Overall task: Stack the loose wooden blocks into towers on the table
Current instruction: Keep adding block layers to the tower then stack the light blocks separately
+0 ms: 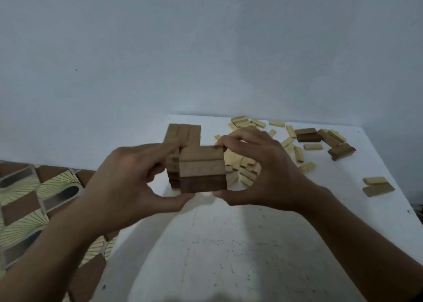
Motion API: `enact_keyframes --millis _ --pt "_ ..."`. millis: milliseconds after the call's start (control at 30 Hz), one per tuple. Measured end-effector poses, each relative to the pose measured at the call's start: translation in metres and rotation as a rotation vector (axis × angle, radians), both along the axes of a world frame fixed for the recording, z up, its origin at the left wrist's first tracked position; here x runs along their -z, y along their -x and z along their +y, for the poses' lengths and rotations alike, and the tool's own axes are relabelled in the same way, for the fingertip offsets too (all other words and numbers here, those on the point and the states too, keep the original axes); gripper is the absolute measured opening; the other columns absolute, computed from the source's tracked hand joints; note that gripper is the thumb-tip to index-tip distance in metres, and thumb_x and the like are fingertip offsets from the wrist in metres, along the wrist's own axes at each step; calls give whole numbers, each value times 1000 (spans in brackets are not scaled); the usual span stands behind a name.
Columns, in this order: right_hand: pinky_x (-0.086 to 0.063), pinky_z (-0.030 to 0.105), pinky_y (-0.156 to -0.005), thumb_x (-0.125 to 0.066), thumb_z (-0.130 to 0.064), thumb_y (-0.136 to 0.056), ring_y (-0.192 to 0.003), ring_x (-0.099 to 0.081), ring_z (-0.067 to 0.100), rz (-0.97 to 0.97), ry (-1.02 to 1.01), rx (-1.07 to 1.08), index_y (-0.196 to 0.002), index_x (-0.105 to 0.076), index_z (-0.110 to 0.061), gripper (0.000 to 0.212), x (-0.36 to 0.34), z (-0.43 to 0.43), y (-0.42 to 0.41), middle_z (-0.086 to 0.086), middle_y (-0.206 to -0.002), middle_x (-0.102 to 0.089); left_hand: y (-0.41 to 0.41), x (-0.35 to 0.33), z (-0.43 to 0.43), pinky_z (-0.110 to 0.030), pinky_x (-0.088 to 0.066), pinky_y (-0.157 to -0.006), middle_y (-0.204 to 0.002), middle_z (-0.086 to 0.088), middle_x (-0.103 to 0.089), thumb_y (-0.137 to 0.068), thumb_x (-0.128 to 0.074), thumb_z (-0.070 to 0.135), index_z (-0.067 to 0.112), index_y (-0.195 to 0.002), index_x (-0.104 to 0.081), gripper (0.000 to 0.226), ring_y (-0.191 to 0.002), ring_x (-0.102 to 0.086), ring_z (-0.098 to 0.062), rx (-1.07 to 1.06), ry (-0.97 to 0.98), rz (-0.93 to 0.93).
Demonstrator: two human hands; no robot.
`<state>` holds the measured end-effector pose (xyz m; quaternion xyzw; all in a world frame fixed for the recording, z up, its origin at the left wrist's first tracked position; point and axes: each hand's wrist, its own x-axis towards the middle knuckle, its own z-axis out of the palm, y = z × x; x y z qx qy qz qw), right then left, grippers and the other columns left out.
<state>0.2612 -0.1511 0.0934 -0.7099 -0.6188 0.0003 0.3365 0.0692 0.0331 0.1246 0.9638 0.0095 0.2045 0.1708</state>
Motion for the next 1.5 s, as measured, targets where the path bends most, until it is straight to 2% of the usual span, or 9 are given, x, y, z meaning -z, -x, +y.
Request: enact_keyframes --millis 100,200,400,567,633,933,1300,1400,1500 --pt "-41 39 -97 -81 -61 -67 -110 -50 7 -12 2 41 -124 -63 -24 70 -20 22 1 -16 -114 -57 -4 -20 28 -16 -32 -54 -64 6 -38 -69 -77 59 40 -124 -61 60 -55 -36 -9 -19 53 45" --pt "-40 44 -96 -77 -65 -64 -105 -49 5 36 14 86 -117 -66 -30 65 -32 43 0 -18 -106 -59 -18 -36 55 -31 -34 -53 -66 -4 -37 -69 -80 54 32 -117 -67 55 -57 -32 -19 41 204 158" --pt "-36 49 -106 -84 -63 -64 -115 -44 7 151 198 145 -111 -66 -38 56 -46 72 -15 -17 -116 -56 -48 -38 94 -18 -33 -55 -68 7 -36 -65 -79 61 32 -118 -69 62 -60 -36 -10 87 304 289" --pt "-36 49 -107 -84 -61 -64 -118 -45 8 169 260 171 -107 -68 -38 52 -45 80 -20 -15 -117 -55 -61 -26 105 -19 -31 -57 -71 4 -31 -70 -89 48 28 -117 -70 55 -62 -32 -10 99 358 328" --pt "-36 48 -107 -84 -61 -64 -118 -44 8 164 270 182 -107 -68 -38 51 -44 81 -20 -15 -117 -55 -62 -23 107 -17 -32 -57 -70 7 -31 -67 -88 53 27 -118 -70 60 -63 -32 -9 101 375 323" --pt "-30 44 -110 -83 -65 -63 -116 -39 4 104 330 209 -123 -66 -33 70 -39 80 -19 -18 -124 -53 -62 -13 108 -17 -33 -59 -68 13 -31 -59 -83 58 29 -116 -70 65 -63 -34 -8 85 389 339" --pt "-27 47 -111 -81 -69 -62 -122 -43 8 70 354 223 -123 -66 -35 71 -35 84 -21 -18 -125 -54 -66 -7 111 -18 -32 -60 -70 10 -30 -59 -83 58 31 -116 -70 65 -63 -34 -8 81 406 338" --pt "-27 46 -111 -80 -71 -61 -120 -44 8 73 354 229 -122 -66 -36 72 -34 84 -21 -18 -123 -54 -66 -5 113 -17 -33 -61 -69 12 -30 -60 -86 55 30 -118 -69 65 -63 -34 -8 88 423 343" --pt "-27 45 -110 -79 -72 -59 -117 -45 7 84 345 230 -120 -67 -35 72 -33 83 -21 -18 -121 -55 -66 -3 114 -16 -33 -61 -68 14 -30 -67 -93 40 29 -118 -69 58 -63 -35 -7 91 434 349"
